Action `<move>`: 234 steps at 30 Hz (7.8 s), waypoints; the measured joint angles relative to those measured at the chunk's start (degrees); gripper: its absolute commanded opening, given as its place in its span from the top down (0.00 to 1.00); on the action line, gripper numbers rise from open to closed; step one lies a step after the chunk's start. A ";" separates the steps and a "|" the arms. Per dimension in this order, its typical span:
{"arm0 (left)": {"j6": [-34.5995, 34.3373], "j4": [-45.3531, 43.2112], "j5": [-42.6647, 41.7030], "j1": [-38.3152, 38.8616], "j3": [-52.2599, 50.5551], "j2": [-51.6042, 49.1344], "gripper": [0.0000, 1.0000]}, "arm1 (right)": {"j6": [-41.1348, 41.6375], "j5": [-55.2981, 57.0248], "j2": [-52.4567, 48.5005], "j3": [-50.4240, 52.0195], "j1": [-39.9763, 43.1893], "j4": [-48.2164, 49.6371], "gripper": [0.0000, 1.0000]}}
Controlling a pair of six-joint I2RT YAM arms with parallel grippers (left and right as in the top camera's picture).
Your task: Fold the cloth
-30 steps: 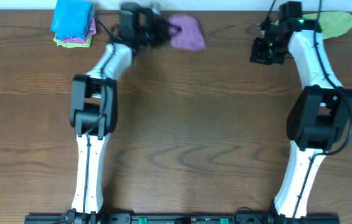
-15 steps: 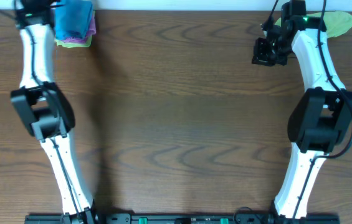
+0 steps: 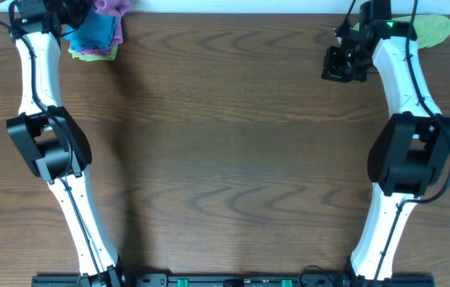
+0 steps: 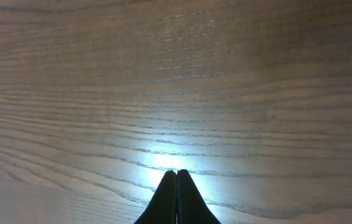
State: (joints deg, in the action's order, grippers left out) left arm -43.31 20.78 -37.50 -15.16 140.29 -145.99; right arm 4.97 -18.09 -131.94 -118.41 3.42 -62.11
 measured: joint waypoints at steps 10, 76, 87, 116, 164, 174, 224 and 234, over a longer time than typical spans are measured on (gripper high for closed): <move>3.06 5.84 9.70 -0.76 0.02 5.60 0.94 | 0.24 0.02 0.00 0.00 -1.22 2.05 0.99; -20.17 1.40 7.91 -2.95 -15.78 7.43 0.05 | 0.66 -0.22 0.00 0.00 -2.73 5.64 0.99; -13.49 11.30 10.08 -4.28 -15.78 12.72 0.05 | 1.07 -0.22 0.00 0.00 -3.04 5.57 0.80; 33.07 39.80 30.23 5.51 -15.80 36.48 0.02 | -11.52 16.24 15.89 -7.45 -3.02 -16.31 0.01; 20.37 26.23 40.48 31.89 -71.32 93.37 0.05 | -10.10 16.17 86.97 48.72 -3.02 -8.37 0.01; 25.77 29.14 43.50 31.89 -71.36 93.39 0.05 | -9.97 16.17 86.97 48.72 -3.02 -8.39 0.01; 42.93 -0.61 31.89 17.92 -132.87 142.70 0.05 | -9.94 16.15 86.97 48.85 -3.02 -8.41 0.01; 42.05 -0.63 31.91 17.92 -132.89 145.26 0.05 | -9.94 16.15 86.97 48.85 -3.02 -8.41 0.01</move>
State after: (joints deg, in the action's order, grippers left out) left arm -1.26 20.14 -5.58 2.76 7.40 -0.73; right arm -4.97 -1.93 -44.97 -69.56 0.40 -70.52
